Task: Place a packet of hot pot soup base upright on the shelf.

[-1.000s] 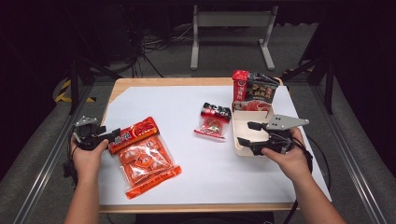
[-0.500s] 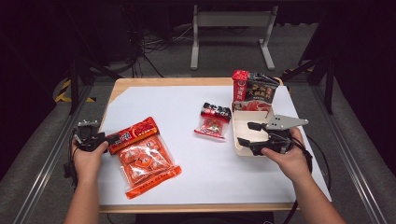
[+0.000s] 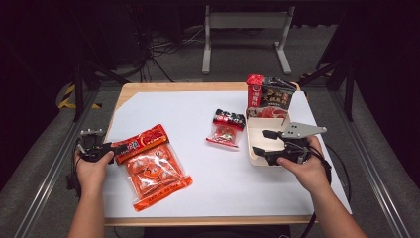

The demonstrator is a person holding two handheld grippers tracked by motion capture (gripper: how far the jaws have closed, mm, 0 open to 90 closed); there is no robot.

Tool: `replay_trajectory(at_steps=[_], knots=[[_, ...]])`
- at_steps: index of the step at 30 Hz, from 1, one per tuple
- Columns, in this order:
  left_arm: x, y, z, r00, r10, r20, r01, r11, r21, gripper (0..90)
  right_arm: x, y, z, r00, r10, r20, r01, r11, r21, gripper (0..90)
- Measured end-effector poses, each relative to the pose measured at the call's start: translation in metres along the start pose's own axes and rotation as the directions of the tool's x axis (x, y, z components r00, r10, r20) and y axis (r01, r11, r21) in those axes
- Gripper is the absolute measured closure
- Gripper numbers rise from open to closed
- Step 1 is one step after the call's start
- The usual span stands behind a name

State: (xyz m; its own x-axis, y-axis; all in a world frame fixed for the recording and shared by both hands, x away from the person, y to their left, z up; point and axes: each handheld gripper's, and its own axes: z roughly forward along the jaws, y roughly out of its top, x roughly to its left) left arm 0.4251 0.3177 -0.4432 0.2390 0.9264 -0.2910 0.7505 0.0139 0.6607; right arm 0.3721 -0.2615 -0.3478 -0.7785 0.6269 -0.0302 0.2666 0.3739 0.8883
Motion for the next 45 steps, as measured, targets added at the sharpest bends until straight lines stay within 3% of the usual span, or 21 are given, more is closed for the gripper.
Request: replay_trajectory(at_steps=[6, 10, 19, 24, 27, 30, 32, 39, 45], knots=[[-0.001, -0.001, 0.001, 0.9999, 0.003, 0.015, -0.003, 1.0, 0.0, 34.0, 0.0, 0.0, 0.0, 1.0, -0.002, 0.0, 0.002, 1.0, -0.001, 29.9], [-0.002, -0.002, 0.001, 0.9946, -0.008, 0.103, 0.009, 0.9998, -0.017, 38.3, 0.0, 0.0, 0.0, 1.0, -0.003, 0.001, 0.003, 1.0, 0.001, 30.1], [-0.012, -0.002, 0.011, 0.9959, 0.025, 0.087, -0.027, 0.9993, 0.025, 43.7, 0.002, 0.0, 0.003, 1.0, -0.005, -0.003, 0.005, 1.0, 0.008, 30.2], [-0.019, -0.003, 0.014, 0.9973, 0.071, 0.015, -0.072, 0.9969, 0.032, 51.9, 0.001, -0.001, 0.004, 0.9997, -0.016, 0.019, 0.015, 1.0, 0.022, 30.7], [-0.016, -0.004, 0.014, 0.9985, 0.055, 0.001, -0.055, 0.9983, 0.018, 61.1, 0.002, 0.0, 0.004, 0.9998, -0.015, 0.016, 0.014, 1.0, 0.019, 30.6], [-0.009, -0.007, 0.012, 0.9996, 0.01, 0.028, -0.01, 0.9999, -0.005, 74.1, 0.003, 0.0, 0.005, 0.9997, -0.018, 0.014, 0.017, 1.0, 0.022, 30.6], [-0.005, -0.008, 0.011, 0.9992, 0.002, 0.04, -0.001, 0.9999, -0.014, 80.8, 0.003, 0.0, 0.005, 0.9998, -0.018, 0.012, 0.017, 1.0, 0.022, 30.6], [-0.009, -0.006, 0.004, 0.9984, 0.014, 0.054, -0.013, 0.9995, -0.029, 88.8, 0.003, 0.0, 0.006, 0.9998, -0.019, 0.009, 0.019, 1.0, 0.022, 30.6], [-0.012, -0.005, -0.001, 0.9971, 0.009, 0.075, -0.005, 0.9988, -0.049, 90.0, 0.004, 0.0, 0.006, 0.9998, -0.018, 0.004, 0.018, 1.0, 0.02, 30.6]])
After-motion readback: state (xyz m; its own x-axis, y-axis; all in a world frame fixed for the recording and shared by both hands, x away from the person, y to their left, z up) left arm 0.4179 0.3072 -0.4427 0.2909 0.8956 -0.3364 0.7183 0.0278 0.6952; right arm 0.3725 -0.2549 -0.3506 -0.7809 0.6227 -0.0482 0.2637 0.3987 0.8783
